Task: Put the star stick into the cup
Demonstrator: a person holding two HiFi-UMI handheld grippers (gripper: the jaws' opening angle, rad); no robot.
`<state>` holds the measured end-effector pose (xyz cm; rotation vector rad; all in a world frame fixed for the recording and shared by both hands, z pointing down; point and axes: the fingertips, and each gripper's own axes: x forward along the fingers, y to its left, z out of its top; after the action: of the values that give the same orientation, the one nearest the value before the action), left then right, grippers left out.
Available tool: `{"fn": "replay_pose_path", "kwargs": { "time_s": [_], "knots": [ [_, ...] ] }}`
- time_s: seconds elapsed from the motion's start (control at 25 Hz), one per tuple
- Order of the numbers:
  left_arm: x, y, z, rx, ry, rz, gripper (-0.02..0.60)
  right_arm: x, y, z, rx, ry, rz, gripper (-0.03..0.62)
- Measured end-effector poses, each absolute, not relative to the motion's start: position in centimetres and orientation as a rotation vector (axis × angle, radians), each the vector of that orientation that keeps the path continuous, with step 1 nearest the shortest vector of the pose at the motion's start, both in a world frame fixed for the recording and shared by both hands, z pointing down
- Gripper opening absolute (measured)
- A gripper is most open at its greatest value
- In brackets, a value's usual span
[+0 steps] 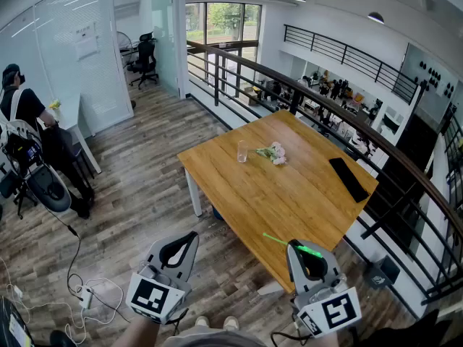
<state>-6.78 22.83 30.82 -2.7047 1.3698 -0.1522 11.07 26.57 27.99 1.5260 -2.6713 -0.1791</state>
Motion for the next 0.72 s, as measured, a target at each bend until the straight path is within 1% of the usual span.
{"fn": "replay_pose_path", "kwargs": {
  "time_s": [0.72],
  "knots": [
    [-3.2,22.7,31.3,-2.677,1.374,-0.184,0.015,14.5,26.3,28.4,1.521,-2.705,-0.152,0.038]
  ]
}}
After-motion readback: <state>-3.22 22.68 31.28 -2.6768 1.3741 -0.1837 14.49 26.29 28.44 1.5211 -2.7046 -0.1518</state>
